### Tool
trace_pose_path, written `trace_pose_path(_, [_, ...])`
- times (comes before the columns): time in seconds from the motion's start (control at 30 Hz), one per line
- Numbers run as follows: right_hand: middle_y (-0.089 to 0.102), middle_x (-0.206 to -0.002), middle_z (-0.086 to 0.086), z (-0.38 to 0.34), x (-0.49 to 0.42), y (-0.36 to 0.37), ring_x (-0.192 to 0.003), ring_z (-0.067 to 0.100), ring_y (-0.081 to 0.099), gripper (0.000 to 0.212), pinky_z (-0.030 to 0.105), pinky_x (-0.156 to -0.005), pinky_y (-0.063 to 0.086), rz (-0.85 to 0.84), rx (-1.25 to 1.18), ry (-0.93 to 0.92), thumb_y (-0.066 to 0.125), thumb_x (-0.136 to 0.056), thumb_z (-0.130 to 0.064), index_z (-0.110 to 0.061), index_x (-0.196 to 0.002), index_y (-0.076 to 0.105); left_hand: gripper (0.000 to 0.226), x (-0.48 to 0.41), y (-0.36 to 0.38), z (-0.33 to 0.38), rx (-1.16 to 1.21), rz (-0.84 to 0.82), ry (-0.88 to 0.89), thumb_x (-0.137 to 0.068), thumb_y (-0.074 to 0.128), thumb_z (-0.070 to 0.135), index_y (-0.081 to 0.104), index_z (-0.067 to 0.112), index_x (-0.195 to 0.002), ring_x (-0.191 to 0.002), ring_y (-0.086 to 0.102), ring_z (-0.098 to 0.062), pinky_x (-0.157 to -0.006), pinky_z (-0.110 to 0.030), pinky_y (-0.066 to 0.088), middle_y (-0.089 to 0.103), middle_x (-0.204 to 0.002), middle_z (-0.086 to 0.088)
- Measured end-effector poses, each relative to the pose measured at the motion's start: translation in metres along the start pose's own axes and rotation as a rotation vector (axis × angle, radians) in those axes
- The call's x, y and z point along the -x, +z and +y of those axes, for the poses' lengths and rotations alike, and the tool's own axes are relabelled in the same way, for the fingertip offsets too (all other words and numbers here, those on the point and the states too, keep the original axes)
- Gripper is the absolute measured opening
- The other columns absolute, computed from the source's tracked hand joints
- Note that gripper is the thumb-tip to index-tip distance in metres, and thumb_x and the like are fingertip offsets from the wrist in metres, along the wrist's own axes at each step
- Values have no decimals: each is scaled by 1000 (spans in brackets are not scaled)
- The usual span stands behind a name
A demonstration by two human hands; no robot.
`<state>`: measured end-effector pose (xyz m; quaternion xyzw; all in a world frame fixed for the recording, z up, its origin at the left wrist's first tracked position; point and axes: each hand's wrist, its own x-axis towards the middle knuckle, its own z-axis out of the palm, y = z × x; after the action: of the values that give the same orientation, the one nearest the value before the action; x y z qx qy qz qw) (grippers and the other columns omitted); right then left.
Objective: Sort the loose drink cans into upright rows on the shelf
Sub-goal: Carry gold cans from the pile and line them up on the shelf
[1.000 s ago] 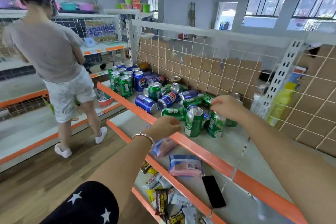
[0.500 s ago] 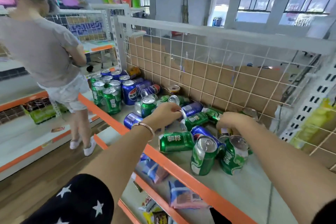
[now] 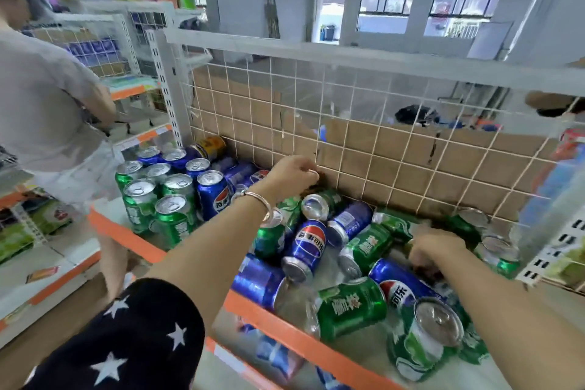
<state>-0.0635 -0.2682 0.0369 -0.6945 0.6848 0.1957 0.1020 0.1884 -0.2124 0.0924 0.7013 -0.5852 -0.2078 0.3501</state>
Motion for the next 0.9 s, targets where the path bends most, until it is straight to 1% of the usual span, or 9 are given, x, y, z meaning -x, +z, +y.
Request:
trace_pose_path(0.1, [66, -104, 6, -3, 0, -12, -88, 19, 65, 64, 27, -74, 54, -31, -43, 0, 72, -72, -40, -10, -123, 47, 28, -18, -13, -18, -27, -18, 11, -86, 63, 21, 66, 10, -112, -94, 61, -19, -84, -27, 48, 66, -105, -7])
trace_pose_path(0.23, [63, -78, 6, -1, 2, -40, -64, 18, 56, 39, 23, -55, 42, 3, -221, -34, 76, -65, -44, -12, -81, 60, 38, -44, -24, -36, -170, -86, -3, -87, 60, 18, 60, 8, -123, -105, 57, -21, -87, -23, 42, 60, -114, -7])
trace_pose_path(0.27, [64, -83, 8, -3, 4, -48, -69, 19, 58, 40, 24, -58, 45, 27, -277, -55, 77, -65, -44, -12, -82, 59, 40, -50, -24, -39, -204, -110, 7, -86, 61, 16, 58, 7, -125, -110, 56, -24, -90, -24, 43, 59, -121, -10])
trace_pose_path(0.37, [48, -137, 15, -23, 6, -63, -118, 28, 52, 85, 33, -91, 45, 163, -382, -153, 79, -67, -42, -6, -135, 42, 40, -63, -17, -45, -301, -197, 68, -88, 59, 11, 54, 4, -127, -114, 55, -30, -92, -30, 45, 57, -126, -15])
trace_pose_path(0.4, [43, -143, 13, -33, 8, -65, -125, 28, 47, 92, 33, -95, 42, 216, -432, -184, 79, -67, -42, -9, -141, 35, 42, -68, -13, -47, -352, -219, 103, -88, 58, 10, 52, 6, -129, -116, 54, -31, -94, -31, 44, 55, -129, -15])
trace_pose_path(0.53, [44, -138, 10, -66, 4, -58, -121, 27, 48, 91, 32, -93, 40, 345, -649, -240, 84, -63, -45, -16, -137, 39, 58, -86, 5, -48, -571, -307, 296, -84, 58, 7, 40, 13, -139, -125, 45, -33, -104, -38, 39, 42, -139, -12])
trace_pose_path(0.67, [40, -139, 9, -73, -2, -46, -123, 25, 45, 90, 31, -98, 37, 363, -638, -249, 82, -65, -46, -16, -136, 35, 67, -99, 16, -47, -819, -399, 461, -84, 53, 2, 31, 19, -145, -128, 35, -32, -100, -45, 42, 34, -144, -7])
trace_pose_path(0.8, [41, -141, 9, -52, -7, -49, -123, 25, 46, 100, 35, -97, 41, 260, -571, -189, 81, -65, -51, -13, -140, 27, 79, -106, 25, -48, -1015, -377, 536, -74, 67, 12, 31, 23, -144, -132, 27, -30, -98, -47, 40, 26, -144, -6])
trace_pose_path(0.9, [47, -135, 10, -35, -10, -52, -113, 24, 52, 102, 35, -93, 46, 142, -438, -148, 81, -62, -54, -12, -138, 28, 68, -105, 31, -40, -1129, -340, 559, -76, 67, 17, 40, 19, -138, -129, 32, -28, -95, -40, 40, 24, -145, -9])
